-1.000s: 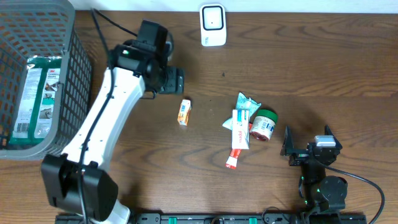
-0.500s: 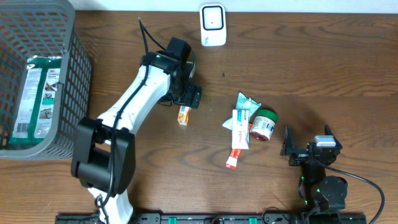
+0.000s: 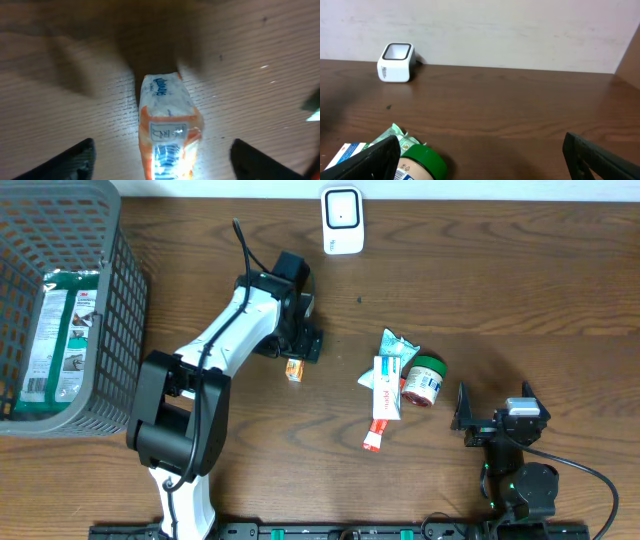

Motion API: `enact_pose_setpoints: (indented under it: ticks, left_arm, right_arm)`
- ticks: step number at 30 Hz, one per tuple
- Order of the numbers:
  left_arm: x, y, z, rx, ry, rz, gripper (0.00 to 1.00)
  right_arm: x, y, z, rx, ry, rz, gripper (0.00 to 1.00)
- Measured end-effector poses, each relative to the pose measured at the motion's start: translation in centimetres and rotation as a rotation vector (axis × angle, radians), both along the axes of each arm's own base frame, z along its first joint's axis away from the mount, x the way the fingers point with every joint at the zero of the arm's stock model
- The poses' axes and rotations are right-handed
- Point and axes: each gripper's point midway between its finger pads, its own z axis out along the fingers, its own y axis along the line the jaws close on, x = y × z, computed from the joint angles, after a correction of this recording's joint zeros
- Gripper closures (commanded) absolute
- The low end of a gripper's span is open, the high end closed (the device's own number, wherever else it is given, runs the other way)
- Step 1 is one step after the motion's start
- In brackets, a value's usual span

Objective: Scan the item barcode

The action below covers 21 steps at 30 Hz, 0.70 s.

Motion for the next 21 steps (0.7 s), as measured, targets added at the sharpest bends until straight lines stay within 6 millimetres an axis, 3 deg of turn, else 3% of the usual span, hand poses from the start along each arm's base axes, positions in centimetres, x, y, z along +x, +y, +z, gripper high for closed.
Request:
enact_pose_setpoints:
  ticks: [2,7,13,21]
  left_arm:
    - [-0.2,0.1,-0.6,0.002,0.003,-0.003,0.41]
    - [-0.6,0.2,-1.1,0.002,0.012,-0.006,0.44]
    - [-0.5,0.2,-1.3,0.000,0.005,-0.012,0.73]
    - [-0.5,0.0,-1.2,-0.003,0.008,0.039,0.75]
  right_arm:
    - [0.0,0.0,0.0,0.000,0.000,0.000,0.01]
    - [0.0,0.0,0.0,0.000,0.000,0.000,0.01]
    - [0.0,0.0,0.0,0.000,0.000,0.000,0.01]
    - [0.0,0.0,0.0,0.000,0.000,0.000,0.01]
